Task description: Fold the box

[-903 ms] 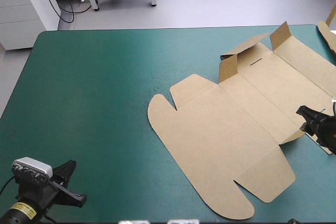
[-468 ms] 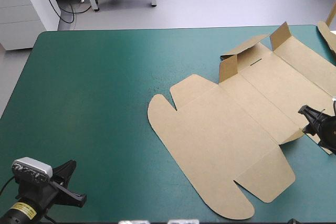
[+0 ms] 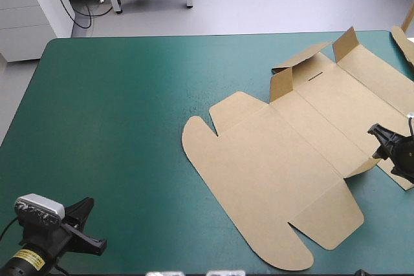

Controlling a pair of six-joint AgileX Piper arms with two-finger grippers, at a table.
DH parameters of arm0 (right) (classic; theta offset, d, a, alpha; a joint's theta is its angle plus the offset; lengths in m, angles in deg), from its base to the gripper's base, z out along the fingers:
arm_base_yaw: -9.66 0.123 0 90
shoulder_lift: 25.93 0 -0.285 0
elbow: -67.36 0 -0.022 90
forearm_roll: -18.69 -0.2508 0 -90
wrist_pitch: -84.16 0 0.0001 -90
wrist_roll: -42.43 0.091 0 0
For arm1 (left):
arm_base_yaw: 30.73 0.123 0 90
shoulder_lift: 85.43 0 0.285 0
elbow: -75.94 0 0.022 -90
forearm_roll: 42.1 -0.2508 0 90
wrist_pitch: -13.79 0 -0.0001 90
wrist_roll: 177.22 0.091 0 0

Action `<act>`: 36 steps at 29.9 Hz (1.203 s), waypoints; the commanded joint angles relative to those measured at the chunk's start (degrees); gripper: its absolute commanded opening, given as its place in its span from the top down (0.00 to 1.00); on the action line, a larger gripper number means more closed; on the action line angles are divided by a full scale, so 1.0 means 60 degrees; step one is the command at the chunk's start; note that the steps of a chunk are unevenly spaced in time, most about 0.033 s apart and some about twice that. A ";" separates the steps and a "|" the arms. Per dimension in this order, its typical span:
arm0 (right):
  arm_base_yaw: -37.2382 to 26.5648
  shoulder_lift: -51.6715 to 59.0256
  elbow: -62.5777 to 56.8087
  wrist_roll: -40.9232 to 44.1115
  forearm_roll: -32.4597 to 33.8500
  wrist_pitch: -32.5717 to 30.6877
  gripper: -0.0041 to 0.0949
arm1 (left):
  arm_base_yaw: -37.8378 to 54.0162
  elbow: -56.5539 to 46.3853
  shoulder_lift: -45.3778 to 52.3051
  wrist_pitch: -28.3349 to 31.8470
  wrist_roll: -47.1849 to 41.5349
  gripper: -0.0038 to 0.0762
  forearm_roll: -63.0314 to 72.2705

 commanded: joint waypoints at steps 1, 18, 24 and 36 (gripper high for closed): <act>-0.0069 0.0055 0.0248 -0.0120 0.0063 0.0493 0.48 | 0.0003 0.0303 -0.0150 0.0675 -0.0065 0.96 0.0092; -0.0051 -0.0232 -0.1322 -0.0369 -0.0121 0.2315 0.48 | 0.0003 0.0303 -0.0150 0.0675 -0.0065 0.96 0.0092; -0.0051 -0.0246 -0.1342 -0.0589 -0.0294 0.2640 0.48 | 0.0003 0.0303 -0.0150 0.0675 -0.0065 0.96 0.0037; 0.0976 -0.1363 -0.1342 -0.0593 -0.0350 0.2988 0.54 | 0.0003 0.0303 -0.0150 0.0675 -0.0065 0.96 0.0023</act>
